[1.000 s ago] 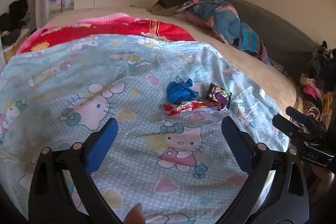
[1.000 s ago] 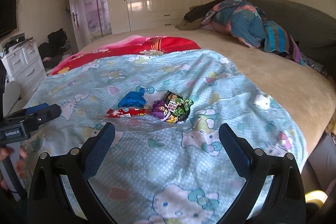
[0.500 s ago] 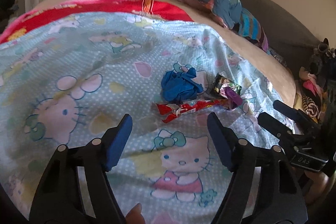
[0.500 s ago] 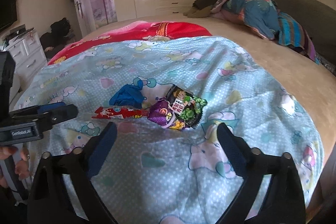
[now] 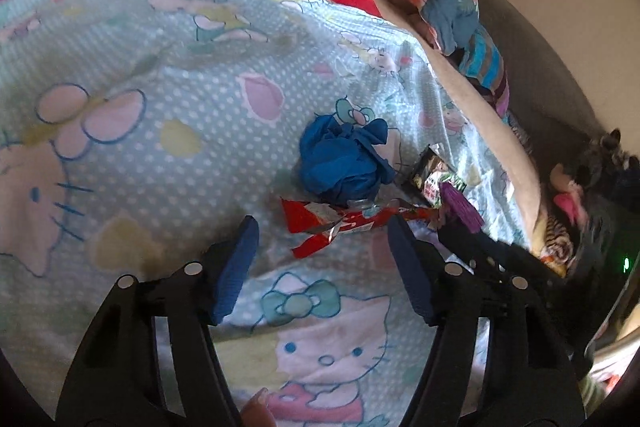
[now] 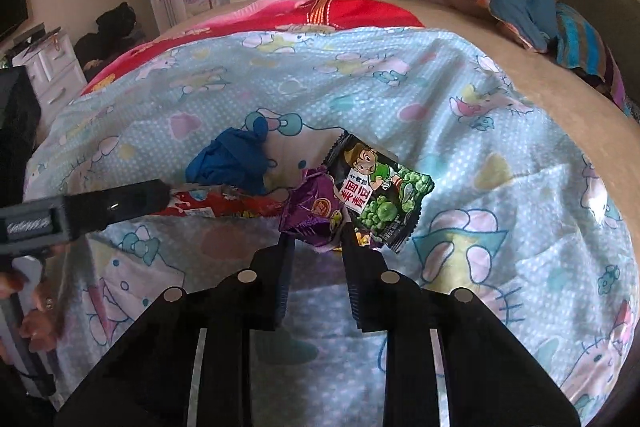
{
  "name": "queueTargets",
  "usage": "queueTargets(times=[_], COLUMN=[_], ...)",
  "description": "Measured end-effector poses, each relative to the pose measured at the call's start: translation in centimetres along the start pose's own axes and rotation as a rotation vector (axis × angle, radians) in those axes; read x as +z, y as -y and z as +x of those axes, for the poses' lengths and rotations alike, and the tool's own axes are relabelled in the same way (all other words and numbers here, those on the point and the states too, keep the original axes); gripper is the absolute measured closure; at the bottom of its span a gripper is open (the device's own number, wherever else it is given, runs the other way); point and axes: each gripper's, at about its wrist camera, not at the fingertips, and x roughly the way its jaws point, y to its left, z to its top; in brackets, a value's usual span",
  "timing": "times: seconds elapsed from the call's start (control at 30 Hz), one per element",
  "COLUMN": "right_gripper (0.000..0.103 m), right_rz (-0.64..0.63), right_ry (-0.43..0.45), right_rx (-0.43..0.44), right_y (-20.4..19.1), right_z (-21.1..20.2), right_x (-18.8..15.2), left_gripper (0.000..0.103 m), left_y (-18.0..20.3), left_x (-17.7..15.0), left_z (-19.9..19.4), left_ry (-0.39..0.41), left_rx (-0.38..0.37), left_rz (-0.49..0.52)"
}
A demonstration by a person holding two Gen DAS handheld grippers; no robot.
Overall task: Collect trash
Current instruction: 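Grasp the red candy wrapper with the left tool while the right tool grasps the purple wrapper, then carry the red and purple wrappers with both tools over the bin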
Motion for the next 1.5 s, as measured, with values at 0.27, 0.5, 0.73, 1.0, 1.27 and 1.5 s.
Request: queueTargets(times=[0.27,0.5,0.73,1.0,1.27,1.5], right_gripper=[0.097,0.098,0.098,0.098,0.098,0.098], right_rz=[0.051,0.107,0.153,0.205,0.234,0.272], right_ry=[0.047,0.075,0.102,0.148,0.184,0.207], right_rx=[0.041,0.067,0.075,0.056,-0.006,-0.070], right_y=[0.1,0.4,0.3,0.9,2.9,5.0], right_z=[-3.0,-5.6,-8.9,-13.4,-17.4,-20.5], right_x=[-2.2,-3.9,-5.8,-7.9,-9.1,-10.7], left_gripper=[0.091,0.102,0.102,0.102,0.102,0.102], left_y=[-0.4,0.9,3.9,7.3,11.2,14.5], left_x=[-0.4,-1.6,-2.8,-3.7,-5.2,-6.6], left_z=[0.6,-1.0,-4.3,-7.1,-8.1,-8.7], left_ry=[-0.017,-0.011,0.038,0.088,0.072,0.068], left_rx=[-0.038,-0.069,-0.078,-0.071,-0.128,-0.176], left_rz=[-0.064,-0.036,0.077,0.213,0.281,0.347])
